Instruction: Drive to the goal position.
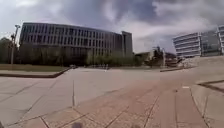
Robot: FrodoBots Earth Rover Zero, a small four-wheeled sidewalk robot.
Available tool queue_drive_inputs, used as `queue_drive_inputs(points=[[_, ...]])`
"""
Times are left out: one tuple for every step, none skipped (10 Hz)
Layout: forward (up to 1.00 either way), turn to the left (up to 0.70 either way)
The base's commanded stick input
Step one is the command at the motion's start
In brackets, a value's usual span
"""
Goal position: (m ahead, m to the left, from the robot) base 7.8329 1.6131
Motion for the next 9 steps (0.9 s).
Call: queue_drive_inputs(points=[[0.56, -0.01], [0.56, -0.01], [0.56, -0.01], [0.56, -0.01], [0.56, -0.01], [0.55, -0.01], [0.56, -0.01], [0.56, -0.01], [0.56, -0.01]])
